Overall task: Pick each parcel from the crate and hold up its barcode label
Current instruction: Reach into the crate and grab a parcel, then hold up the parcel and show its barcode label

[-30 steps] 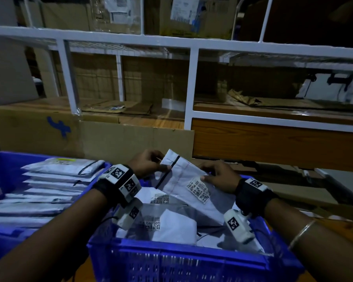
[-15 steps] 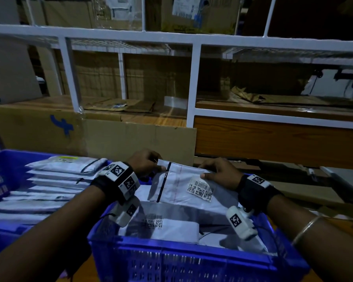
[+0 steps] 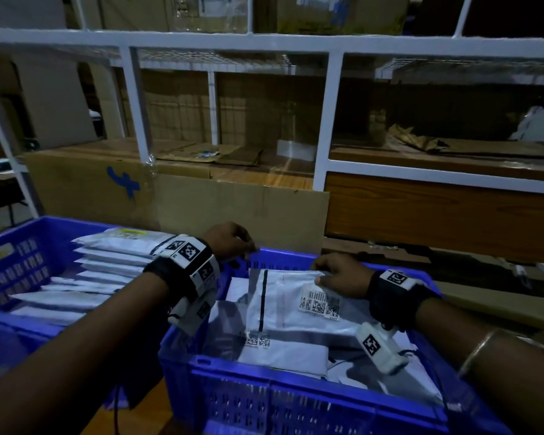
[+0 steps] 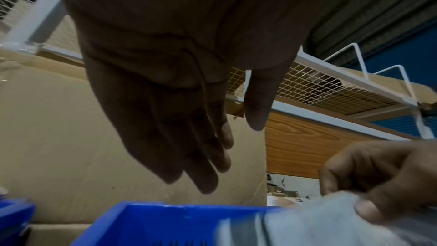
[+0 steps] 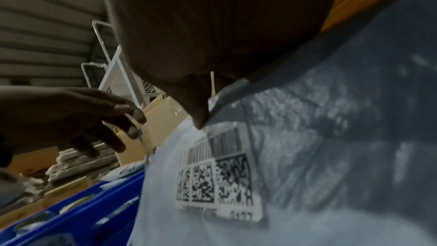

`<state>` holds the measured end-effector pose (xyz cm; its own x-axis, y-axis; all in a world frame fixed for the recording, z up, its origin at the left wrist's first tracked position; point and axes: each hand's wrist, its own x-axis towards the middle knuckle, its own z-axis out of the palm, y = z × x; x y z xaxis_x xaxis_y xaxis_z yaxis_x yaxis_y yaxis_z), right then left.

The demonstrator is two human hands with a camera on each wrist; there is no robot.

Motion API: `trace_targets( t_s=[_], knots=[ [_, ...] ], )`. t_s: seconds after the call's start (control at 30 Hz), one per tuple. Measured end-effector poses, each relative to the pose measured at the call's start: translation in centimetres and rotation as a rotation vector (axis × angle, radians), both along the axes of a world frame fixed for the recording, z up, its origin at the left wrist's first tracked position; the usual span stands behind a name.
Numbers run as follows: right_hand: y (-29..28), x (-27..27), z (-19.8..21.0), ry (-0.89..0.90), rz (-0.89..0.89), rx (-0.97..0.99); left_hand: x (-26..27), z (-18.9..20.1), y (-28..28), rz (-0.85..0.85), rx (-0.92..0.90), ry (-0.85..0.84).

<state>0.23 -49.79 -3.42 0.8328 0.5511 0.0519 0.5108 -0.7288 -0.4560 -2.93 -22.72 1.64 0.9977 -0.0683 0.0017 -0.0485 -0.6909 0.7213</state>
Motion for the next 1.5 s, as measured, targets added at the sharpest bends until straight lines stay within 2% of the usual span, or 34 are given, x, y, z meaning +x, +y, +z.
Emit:
trace_targets(
  t_s=[0.23,0.63,0.83,1.17,1.5],
  knots=[
    [5.0,-0.1,-1.6,0.065,0.117,-0.325,0.4,-0.7,1.0,0.064,-0.023,0.080],
    [8.2,0.6,-5.3,0.126,0.128,-0.615,1.2,-1.7,2.1,0.097,-0.035,0.109],
    [8.5,0.7,-6.6,0.104,0.122,-0.657,1.0,-2.1,1.6,0.096,-0.073,0.154],
    [9.3,0.8,-7.2,0.218,0.076,-0.621,1.6,-3.0,1.8,0.085,-0.094,0.167],
    [9.1,0.3,-7.4,0.341,0.056,-0.433,1.9,-3.4,2.3,0.088,-0.130,0.168]
  ],
)
